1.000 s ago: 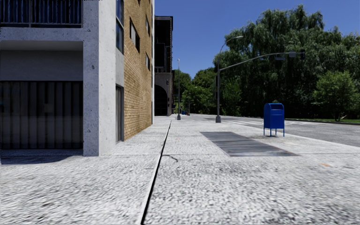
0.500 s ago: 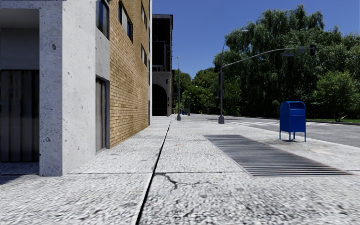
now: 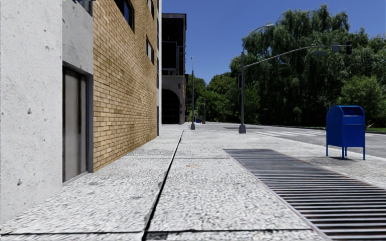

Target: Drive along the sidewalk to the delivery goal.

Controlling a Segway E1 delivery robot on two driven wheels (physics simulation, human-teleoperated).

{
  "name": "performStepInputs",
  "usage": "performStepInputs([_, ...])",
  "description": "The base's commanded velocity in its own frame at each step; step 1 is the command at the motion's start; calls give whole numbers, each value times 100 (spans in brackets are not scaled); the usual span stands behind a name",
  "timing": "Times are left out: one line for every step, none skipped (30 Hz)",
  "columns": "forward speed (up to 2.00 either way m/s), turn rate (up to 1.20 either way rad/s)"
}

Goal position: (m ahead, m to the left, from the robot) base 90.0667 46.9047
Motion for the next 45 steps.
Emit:
performStepInputs([200, 15])
performStepInputs([200, 17])
performStepInputs([200, 18])
performStepInputs([200, 20])
performStepInputs([200, 21])
performStepInputs([200, 21])
performStepInputs([200, 21])
performStepInputs([200, 22])
performStepInputs([200, 22])
performStepInputs([200, 22])
performStepInputs([200, 22])
performStepInputs([200, 22])
performStepInputs([200, 22])
performStepInputs([200, 22])
performStepInputs([200, 22])
performStepInputs([200, 22])
performStepInputs([200, 22])
performStepInputs([200, 22])
performStepInputs([200, 22])
performStepInputs([200, 16])
performStepInputs([200, 8])
performStepInputs([200, 4])
performStepInputs([200, 4])
performStepInputs([200, 2])
performStepInputs([200, 0])
performStepInputs([200, 0])
performStepInputs([200, 0])
performStepInputs([200, 0])
performStepInputs([200, 0])
performStepInputs([200, 0])
performStepInputs([200, 0])
performStepInputs([200, 0])
performStepInputs([200, 0])
performStepInputs([200, 0])
performStepInputs([200, 0])
performStepInputs([200, 0])
performStepInputs([200, 0])
performStepInputs([200, 0])
performStepInputs([200, 0])
performStepInputs([200, 0])
performStepInputs([200, 0])
performStepInputs([200, 0])
performStepInputs([200, 0])
performStepInputs([200, 0])
performStepInputs([200, 0])
